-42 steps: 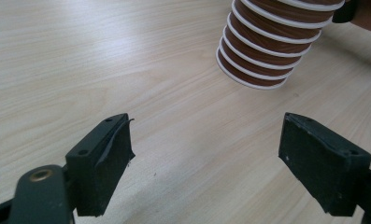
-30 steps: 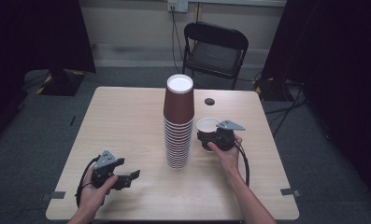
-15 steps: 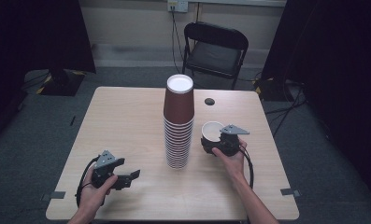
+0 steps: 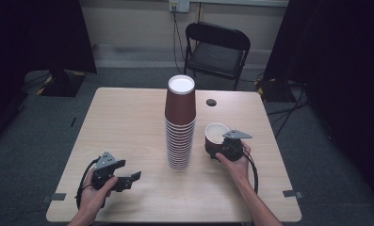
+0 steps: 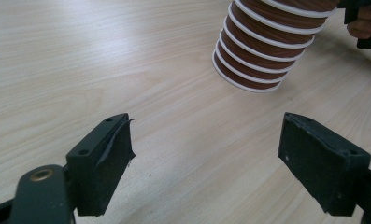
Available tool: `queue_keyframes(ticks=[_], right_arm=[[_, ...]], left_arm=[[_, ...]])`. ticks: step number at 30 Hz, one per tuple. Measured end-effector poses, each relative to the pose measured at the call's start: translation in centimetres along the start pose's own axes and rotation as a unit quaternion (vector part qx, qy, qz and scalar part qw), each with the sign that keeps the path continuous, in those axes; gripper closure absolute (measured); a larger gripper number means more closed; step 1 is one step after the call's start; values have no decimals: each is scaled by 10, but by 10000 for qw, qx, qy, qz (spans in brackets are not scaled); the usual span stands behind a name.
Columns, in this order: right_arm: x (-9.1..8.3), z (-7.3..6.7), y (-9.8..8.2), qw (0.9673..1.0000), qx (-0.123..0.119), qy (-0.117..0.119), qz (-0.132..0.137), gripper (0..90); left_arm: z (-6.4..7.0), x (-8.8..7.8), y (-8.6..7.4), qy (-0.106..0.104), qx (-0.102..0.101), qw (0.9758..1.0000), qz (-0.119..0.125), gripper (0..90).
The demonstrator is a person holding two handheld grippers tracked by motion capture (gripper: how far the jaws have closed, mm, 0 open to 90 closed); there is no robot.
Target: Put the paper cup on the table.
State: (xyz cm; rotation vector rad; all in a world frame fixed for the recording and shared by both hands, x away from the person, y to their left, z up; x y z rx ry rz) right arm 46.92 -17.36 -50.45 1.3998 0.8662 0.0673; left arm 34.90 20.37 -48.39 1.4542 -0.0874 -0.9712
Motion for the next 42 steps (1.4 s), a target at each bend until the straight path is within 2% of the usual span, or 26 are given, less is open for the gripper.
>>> queue_keyframes(ticks=[5,9,14,18,23,26,28,32,38,42], right_arm=[[-3,0,-5,9997,-53,80,-212,134],[-9,1,-9,9996,-133,-10,-253,137],[-25,6,-12,9997,-4,15,-250,137],[-40,11,-13,9995,241,7,-214,138],[-57,12,-16,9992,344,-20,-218,149],[-67,12,-16,9990,427,21,-138,153],[-74,11,-16,9990,428,-1,-118,157],[-91,8,-15,9991,406,-53,65,176],[-112,9,-21,9985,535,-70,31,177],[-126,12,-27,9977,669,-108,65,180]], left_arm=[[0,0,0,10,23,10000,1,174],[1,0,0,-5,41,10000,10,174],[1,1,1,51,142,9999,-9,174],[0,2,3,94,191,9998,7,174],[-2,1,5,164,276,9995,52,174],[-3,-1,10,182,453,9987,109,174],[-4,-3,12,220,471,9985,170,173],[-9,-6,12,373,383,9984,189,174],[-17,-11,13,441,119,9987,235,175],[-20,-12,13,489,118,9985,201,177]])
Point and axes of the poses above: each handheld gripper's, and its own axes: x roughly forward along the jaws, y roughly out of its top, z roughly to its right, the point moved 4 cm from there along x, roughly forward along the jaws, and after that the axes turned 3 degrees about z, right-handed, at the moved point
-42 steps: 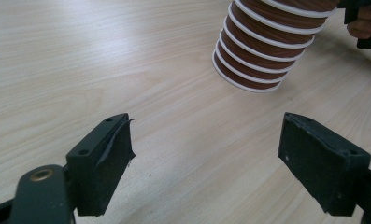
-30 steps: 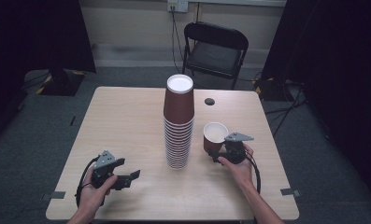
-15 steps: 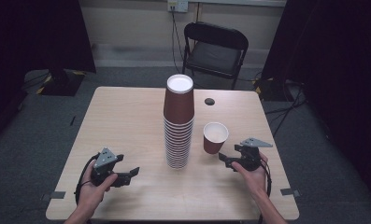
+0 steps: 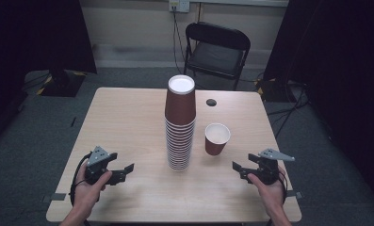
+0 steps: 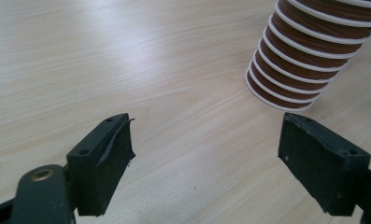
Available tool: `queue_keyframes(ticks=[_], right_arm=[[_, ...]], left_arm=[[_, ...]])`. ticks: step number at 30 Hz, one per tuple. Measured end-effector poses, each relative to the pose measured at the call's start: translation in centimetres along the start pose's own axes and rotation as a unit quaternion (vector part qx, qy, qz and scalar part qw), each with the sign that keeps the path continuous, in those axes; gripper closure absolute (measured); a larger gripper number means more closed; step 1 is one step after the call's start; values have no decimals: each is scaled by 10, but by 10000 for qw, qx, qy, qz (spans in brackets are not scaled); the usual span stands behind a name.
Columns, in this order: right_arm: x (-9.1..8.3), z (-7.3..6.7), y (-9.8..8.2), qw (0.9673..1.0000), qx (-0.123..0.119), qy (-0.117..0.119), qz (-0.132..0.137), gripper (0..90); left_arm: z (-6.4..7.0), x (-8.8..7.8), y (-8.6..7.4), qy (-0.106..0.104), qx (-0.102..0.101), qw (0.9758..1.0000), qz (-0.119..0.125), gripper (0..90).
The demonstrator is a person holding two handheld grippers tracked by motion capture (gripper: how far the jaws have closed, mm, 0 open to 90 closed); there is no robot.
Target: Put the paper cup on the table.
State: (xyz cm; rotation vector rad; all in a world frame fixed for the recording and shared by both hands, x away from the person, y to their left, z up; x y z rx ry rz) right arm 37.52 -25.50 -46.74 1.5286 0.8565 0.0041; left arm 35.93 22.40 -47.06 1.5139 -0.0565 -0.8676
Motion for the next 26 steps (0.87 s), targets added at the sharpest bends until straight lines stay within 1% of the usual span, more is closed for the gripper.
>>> queue_keyframes(ticks=[2,3,4,5,6,7,9,11,12,13,14,15,16,17,19,20,21,22,23,24,25,26], right_arm=[[-7,2,-2,9999,104,-41,36,185],[-9,3,-4,9999,110,-77,1,188],[-12,2,-6,9999,111,-76,-32,188],[-16,2,-8,9999,117,-87,-46,188],[-19,1,-10,9999,135,-90,-13,188],[-23,1,-12,9998,140,-105,-47,188],[-30,0,-15,9998,157,-123,-28,188],[-37,0,-17,9998,162,-133,-21,182],[-41,0,-18,9998,157,-74,25,178],[-44,-1,-18,9999,151,-12,39,178],[-47,0,-19,9999,133,-45,42,178],[-50,1,-19,9999,123,-97,51,178],[-54,2,-19,9998,104,-124,82,178],[-57,3,-20,9997,108,-177,111,176],[-61,7,-23,9995,227,-192,120,169],[-63,9,-25,9992,247,-279,165,169],[-64,10,-27,9990,273,-292,205,169],[-65,12,-30,9989,288,-310,206,169],[-64,14,-33,9987,272,-393,156,166],[-64,15,-35,9988,269,-393,136,163],[-63,16,-36,9987,288,-389,131,160],[-63,17,-37,9985,273,-451,111,159]], left_arm=[[0,-1,-1,-15,-25,10000,1,178],[0,-2,-1,-11,-52,10000,15,178],[0,-3,-1,-15,-21,10000,24,177],[0,-4,-1,-14,-61,10000,18,178],[1,-5,-1,-31,-42,10000,21,178],[2,-6,-1,-45,-23,10000,0,178],[3,-8,-2,-59,27,10000,-45,177],[4,-11,-4,-35,101,9999,-101,177],[5,-13,-6,-15,155,9998,-136,177],[5,-14,-8,18,257,9995,-181,177],[6,-15,-10,53,366,9991,-217,177],[7,-15,-13,68,388,9990,-228,174],[8,-16,-16,62,357,9991,-232,173],[10,-16,-18,3,299,9993,-217,173],[12,-17,-23,-25,306,9993,-190,172],[12,-18,-24,-1,335,9993,-177,172],[12,-19,-24,-9,361,9992,-184,172],[13,-19,-25,-51,362,9992,-163,172],[12,-20,-26,-56,439,9989,-163,173],[12,-20,-27,-69,446,9988,-169,173],[12,-21,-29,-90,363,9992,-167,173],[12,-21,-30,-96,330,9992,-182,173]])
Point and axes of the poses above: each handheld gripper's, and its own axes: x roughly forward along the jaws, y roughly out of its top, z roughly to its right, the point moved 4 cm from there along x, roughly forward along the jaws, and after that the axes turned 3 degrees about z, right-handed, at the moved point
